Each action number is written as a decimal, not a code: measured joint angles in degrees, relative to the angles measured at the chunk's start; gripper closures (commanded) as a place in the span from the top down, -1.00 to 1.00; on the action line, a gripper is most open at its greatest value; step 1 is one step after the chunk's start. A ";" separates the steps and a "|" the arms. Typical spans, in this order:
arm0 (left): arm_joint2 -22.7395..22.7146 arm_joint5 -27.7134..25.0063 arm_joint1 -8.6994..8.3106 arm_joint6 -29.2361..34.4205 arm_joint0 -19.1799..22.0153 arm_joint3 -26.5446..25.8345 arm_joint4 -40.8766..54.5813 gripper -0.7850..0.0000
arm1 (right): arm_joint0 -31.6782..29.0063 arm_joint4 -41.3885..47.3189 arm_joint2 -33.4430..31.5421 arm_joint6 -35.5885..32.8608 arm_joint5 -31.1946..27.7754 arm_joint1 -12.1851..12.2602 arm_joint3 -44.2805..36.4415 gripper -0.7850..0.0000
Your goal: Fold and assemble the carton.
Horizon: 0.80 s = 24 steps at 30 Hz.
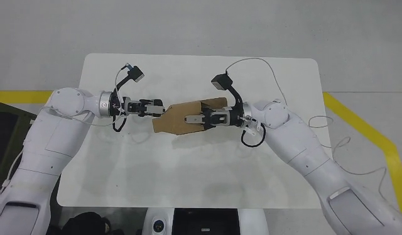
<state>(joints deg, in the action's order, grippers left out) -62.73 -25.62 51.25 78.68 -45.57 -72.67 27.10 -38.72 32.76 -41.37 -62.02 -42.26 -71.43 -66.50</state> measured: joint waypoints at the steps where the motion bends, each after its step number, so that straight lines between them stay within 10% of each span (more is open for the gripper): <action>1: 0.10 0.05 0.03 0.03 -0.05 -0.15 -0.07 1.00 | -0.04 0.00 -0.04 0.09 -0.09 0.04 -0.17 -1.00; 24: 1.44 0.26 0.61 0.25 0.74 -0.28 -0.21 1.00 | 1.02 0.84 2.23 0.56 -0.56 -0.72 -1.13 -1.00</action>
<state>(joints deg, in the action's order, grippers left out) -61.29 -25.36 51.87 78.92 -44.83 -72.95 26.89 -37.70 33.60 -39.14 -61.47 -42.82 -72.15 -67.63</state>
